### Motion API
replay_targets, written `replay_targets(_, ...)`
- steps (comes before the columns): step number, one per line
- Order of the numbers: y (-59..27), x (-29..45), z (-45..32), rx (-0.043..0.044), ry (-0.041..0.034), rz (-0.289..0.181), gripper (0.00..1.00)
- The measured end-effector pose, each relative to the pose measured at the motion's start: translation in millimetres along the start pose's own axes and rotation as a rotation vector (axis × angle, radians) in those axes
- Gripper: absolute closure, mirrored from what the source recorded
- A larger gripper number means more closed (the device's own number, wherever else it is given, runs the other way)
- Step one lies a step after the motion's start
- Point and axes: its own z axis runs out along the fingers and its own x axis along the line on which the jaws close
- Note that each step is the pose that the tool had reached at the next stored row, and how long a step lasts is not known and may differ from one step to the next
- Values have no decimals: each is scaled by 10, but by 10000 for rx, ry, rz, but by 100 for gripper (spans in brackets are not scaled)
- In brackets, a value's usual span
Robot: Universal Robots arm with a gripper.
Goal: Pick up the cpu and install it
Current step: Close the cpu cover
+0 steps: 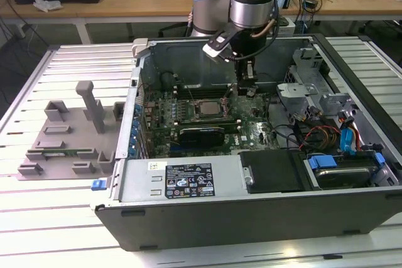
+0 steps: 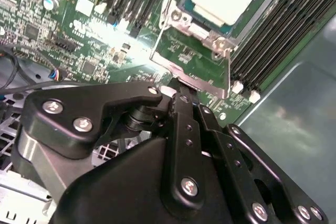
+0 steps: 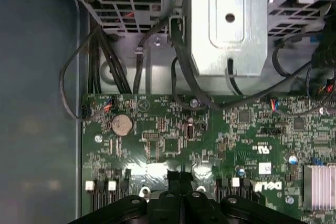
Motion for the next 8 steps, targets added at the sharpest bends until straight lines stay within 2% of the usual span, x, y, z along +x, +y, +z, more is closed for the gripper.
replay_targets(6, -182, 2, -5, -16, 0, 1, 89)
replay_targets(8, -200, 2, -6, -16, 0, 0, 89)
